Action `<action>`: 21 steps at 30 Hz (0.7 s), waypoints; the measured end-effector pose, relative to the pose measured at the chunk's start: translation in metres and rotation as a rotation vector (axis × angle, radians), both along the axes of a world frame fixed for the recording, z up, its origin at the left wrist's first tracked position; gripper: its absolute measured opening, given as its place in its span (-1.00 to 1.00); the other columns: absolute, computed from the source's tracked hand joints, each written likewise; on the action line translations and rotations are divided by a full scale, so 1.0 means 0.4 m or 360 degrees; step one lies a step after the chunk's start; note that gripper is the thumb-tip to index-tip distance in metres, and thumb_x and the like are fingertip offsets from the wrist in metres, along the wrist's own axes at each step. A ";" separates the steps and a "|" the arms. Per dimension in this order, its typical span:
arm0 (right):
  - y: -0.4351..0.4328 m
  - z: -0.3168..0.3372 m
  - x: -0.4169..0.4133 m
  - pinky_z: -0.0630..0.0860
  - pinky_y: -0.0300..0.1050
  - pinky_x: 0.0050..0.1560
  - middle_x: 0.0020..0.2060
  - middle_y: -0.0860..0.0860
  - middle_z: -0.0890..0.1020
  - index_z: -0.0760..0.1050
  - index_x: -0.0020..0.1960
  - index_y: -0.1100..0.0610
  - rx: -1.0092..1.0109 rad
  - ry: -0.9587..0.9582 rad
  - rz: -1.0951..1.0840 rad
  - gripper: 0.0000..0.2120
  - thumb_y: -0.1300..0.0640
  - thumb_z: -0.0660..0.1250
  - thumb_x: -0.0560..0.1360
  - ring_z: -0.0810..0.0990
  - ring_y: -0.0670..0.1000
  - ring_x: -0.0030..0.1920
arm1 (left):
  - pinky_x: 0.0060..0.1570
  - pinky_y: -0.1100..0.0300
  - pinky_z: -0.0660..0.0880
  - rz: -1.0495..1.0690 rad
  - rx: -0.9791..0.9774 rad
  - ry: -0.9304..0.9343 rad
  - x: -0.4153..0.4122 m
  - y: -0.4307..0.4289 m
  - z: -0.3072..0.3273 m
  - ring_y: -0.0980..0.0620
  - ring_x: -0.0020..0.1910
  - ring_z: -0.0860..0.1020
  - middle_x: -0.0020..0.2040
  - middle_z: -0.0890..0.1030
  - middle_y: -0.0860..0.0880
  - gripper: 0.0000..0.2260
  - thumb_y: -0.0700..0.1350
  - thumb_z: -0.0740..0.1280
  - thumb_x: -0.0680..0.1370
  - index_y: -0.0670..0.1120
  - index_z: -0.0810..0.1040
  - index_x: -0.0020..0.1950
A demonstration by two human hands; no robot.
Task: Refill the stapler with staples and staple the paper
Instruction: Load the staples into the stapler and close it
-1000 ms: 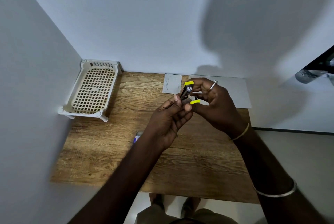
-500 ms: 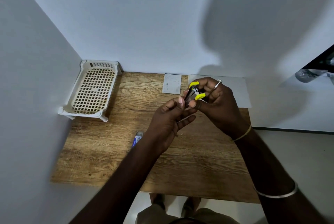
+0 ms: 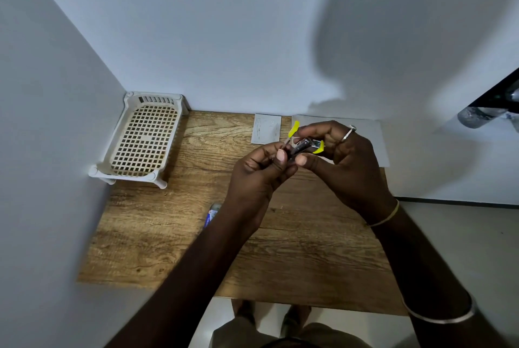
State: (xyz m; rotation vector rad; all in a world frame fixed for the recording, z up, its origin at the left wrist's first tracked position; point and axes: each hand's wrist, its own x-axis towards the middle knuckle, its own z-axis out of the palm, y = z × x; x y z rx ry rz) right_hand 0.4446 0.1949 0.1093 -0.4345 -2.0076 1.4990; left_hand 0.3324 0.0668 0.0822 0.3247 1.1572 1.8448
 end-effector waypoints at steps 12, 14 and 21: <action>-0.006 -0.002 -0.001 0.67 -0.07 0.01 -0.03 -0.02 0.75 0.54 0.25 -0.02 -0.0084 -0.0014 -0.0102 -0.53 0.20 0.58 0.41 0.73 -0.02 0.04 | 0.14 0.09 0.61 0.0075 0.0056 -0.0085 0.005 0.008 0.002 -0.02 0.02 0.66 0.01 0.71 -0.12 -0.73 -0.16 0.36 0.51 -0.25 0.59 0.16; -0.012 -0.007 -0.002 0.69 0.13 -0.02 0.01 0.02 0.74 0.58 0.18 -0.16 -0.0159 -0.0038 -0.0109 -0.56 0.19 0.59 0.41 0.73 0.02 0.05 | 0.11 0.11 0.61 0.0073 0.0076 -0.0127 0.007 0.010 0.000 -0.02 0.01 0.66 0.01 0.69 -0.15 -0.70 -0.16 0.35 0.52 -0.27 0.58 0.20; -0.012 -0.028 0.001 0.66 0.29 -0.02 -0.03 0.06 0.75 0.56 0.23 0.12 -0.0284 -0.0054 -0.0179 -0.56 0.17 0.59 0.40 0.73 0.08 0.03 | 0.09 0.12 0.62 0.0149 0.0040 -0.0309 0.029 0.018 -0.014 0.01 -0.02 0.65 -0.06 0.69 -0.08 -0.79 -0.12 0.34 0.52 -0.21 0.63 0.06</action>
